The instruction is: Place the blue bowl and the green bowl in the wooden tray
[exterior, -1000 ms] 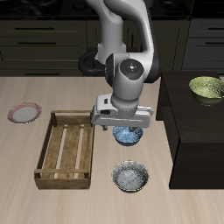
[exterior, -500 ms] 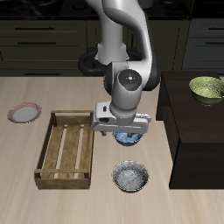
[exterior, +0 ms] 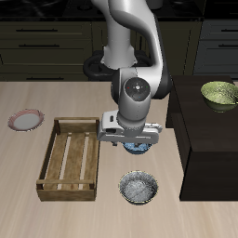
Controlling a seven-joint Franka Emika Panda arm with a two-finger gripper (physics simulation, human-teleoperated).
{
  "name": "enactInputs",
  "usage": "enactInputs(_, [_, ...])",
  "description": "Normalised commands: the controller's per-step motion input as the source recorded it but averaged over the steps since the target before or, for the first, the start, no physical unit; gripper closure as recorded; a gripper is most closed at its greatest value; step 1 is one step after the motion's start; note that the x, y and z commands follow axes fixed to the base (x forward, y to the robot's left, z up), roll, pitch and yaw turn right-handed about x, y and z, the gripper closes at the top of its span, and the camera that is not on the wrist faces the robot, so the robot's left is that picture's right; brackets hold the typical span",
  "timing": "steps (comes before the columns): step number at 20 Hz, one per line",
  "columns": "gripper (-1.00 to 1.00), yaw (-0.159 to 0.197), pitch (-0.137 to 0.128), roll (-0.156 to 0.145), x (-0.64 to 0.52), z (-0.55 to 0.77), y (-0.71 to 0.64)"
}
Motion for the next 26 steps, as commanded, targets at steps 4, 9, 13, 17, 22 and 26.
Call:
enactInputs(4, [1.0, -0.015, -0.009, 0.013, -0.07, 0.07, -0.03])
enactInputs(9, [1.0, 0.0, -0.019, 0.005, -0.02, 0.12, -0.04])
enactInputs(13, [1.0, 0.013, -0.054, 0.015, -0.07, 0.26, -0.01])
enactInputs(17, [1.0, 0.01, -0.025, 0.012, -0.07, 0.15, -0.01])
enactInputs(22, [1.0, 0.008, -0.025, -0.004, -0.08, 0.16, -0.08])
enactInputs(26, [1.0, 0.004, -0.022, -0.011, -0.09, 0.18, -0.14])
